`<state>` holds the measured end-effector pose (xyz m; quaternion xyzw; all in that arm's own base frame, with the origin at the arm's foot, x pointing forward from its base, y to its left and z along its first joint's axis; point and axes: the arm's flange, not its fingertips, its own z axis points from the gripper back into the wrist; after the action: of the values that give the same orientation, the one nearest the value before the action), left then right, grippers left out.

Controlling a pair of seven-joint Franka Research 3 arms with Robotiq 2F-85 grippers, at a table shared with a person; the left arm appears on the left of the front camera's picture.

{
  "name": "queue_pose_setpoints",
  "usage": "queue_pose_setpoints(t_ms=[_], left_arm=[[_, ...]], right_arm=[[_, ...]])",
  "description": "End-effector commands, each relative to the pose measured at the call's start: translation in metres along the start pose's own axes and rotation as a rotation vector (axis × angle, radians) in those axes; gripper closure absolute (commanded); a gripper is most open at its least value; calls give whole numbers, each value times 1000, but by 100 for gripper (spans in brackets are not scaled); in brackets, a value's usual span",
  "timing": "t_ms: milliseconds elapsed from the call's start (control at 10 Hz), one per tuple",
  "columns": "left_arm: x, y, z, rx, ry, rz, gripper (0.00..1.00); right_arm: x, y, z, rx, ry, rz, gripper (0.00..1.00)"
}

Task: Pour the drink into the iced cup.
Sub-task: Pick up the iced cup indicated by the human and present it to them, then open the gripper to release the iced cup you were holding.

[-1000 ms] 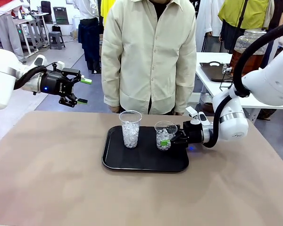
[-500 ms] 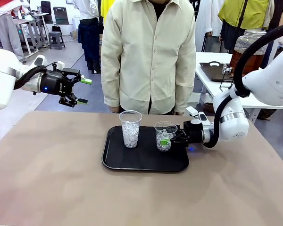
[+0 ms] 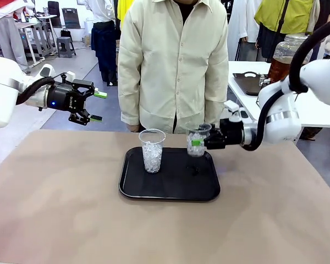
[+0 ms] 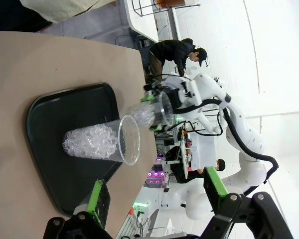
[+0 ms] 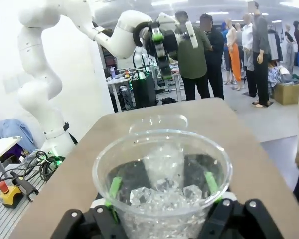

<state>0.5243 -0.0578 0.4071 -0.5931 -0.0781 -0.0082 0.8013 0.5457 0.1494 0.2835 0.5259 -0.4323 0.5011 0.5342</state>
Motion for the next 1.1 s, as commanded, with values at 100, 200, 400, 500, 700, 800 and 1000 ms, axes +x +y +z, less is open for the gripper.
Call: queue_pose_setpoints(t_ms=[100, 200, 400, 500, 700, 800, 1000], left_arm=[[0, -1, 1, -1, -1, -4, 0], [0, -1, 1, -1, -1, -4, 0], [0, -1, 1, -1, -1, -4, 0], [0, -1, 1, -1, -1, -4, 0], [0, -1, 1, -1, -1, -4, 0], [0, -1, 1, -1, -1, -4, 0], [0, -1, 1, -1, -1, -4, 0]], right_arm=[[45, -17, 1, 20, 31, 68, 19], [54, -22, 1, 21, 34, 98, 19], [63, -32, 5, 29, 2, 94, 19], [63, -32, 4, 32, -2, 89, 19], [61, -24, 4, 9, 19, 124, 19], [61, -24, 4, 9, 19, 124, 19], [61, -24, 4, 9, 19, 124, 19]])
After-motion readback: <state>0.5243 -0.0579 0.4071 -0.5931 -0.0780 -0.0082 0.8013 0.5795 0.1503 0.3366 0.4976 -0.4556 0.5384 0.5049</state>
